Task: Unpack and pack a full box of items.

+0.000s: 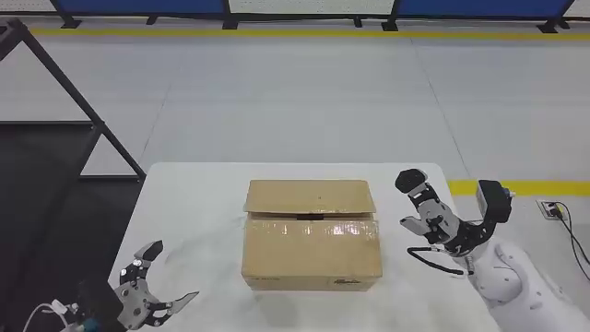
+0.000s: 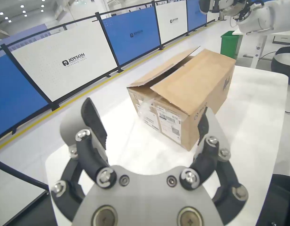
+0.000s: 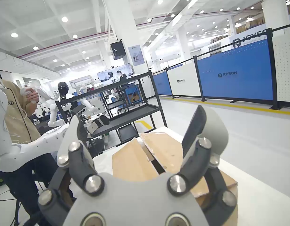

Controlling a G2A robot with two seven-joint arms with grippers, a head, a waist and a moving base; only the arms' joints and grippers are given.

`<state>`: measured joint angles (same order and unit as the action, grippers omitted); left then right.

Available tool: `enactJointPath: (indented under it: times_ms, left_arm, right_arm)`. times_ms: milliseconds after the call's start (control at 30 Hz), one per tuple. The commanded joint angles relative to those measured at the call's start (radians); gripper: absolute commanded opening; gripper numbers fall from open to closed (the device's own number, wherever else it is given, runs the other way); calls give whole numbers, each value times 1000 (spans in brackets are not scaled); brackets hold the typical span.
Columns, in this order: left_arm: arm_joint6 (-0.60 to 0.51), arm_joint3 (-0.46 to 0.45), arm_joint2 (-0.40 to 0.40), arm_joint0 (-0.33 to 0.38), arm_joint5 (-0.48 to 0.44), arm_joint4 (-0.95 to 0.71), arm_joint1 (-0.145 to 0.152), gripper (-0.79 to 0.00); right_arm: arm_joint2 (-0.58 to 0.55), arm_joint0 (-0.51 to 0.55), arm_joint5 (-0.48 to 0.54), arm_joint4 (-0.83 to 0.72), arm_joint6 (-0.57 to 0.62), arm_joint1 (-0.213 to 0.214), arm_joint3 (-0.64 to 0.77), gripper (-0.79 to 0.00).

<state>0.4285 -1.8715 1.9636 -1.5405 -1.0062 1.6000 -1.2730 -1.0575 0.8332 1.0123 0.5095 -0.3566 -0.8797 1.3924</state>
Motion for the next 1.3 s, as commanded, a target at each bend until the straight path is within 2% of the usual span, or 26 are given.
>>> enactJointPath:
  times_ms: [0,133,267,367,600,733,800,867,1267]
  left_arm:
    - [0,0,0,0,0,0,0,0]
    - [-3,-1,-1,0,5,-1,0,0]
    - [-35,-24,-22,-4,44,-15,4,0]
    - [-60,-28,-25,1,29,-34,10,0]
    - [-243,-20,-57,37,-6,-144,35,0]
    - [-387,-15,-88,65,-6,-277,61,0]
    - [-462,-17,-103,65,-6,-368,77,0]
    - [-542,-20,-106,70,-6,-452,92,0]
    - [-538,-12,-116,66,2,-474,92,0]
  right_arm:
    - [0,0,0,0,0,0,0,0]
    - [9,10,-6,-30,19,-2,4,0]
    - [20,-2,0,-108,135,-3,5,0]
    - [25,-14,0,-172,254,3,5,0]
    - [36,-36,-13,-385,642,37,-21,0]
    - [20,-38,-83,-571,820,57,-32,0]
    - [9,-38,-140,-671,932,69,-38,0]
    - [-15,-33,-206,-752,990,78,-44,0]
    - [-18,-25,-230,-761,994,79,-40,0]
